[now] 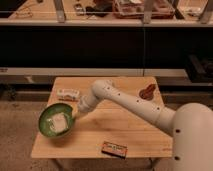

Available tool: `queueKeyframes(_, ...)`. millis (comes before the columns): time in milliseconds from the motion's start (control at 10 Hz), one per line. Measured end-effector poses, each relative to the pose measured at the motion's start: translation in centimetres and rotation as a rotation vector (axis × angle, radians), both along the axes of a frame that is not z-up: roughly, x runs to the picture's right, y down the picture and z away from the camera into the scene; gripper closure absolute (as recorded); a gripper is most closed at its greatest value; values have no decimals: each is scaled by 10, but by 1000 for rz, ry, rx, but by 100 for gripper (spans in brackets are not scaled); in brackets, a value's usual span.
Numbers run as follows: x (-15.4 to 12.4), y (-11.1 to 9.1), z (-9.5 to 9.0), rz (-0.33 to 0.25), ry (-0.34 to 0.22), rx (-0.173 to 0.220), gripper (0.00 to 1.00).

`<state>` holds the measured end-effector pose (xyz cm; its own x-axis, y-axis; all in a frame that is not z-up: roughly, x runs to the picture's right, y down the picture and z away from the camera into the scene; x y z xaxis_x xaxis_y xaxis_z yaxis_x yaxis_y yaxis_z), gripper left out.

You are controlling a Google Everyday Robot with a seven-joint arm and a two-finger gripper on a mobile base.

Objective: Pick up the ceramic bowl

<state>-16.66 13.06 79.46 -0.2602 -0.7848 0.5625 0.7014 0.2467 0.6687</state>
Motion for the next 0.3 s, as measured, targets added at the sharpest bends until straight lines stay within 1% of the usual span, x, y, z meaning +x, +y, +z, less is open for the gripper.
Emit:
queueKeyframes(100,-3,-17,-24,33,-72,7,100)
queueKeyframes(200,-3,-23,-36,42,-110,7,100)
queueKeyframes(300,0,-28,-48,31,-147,17,100)
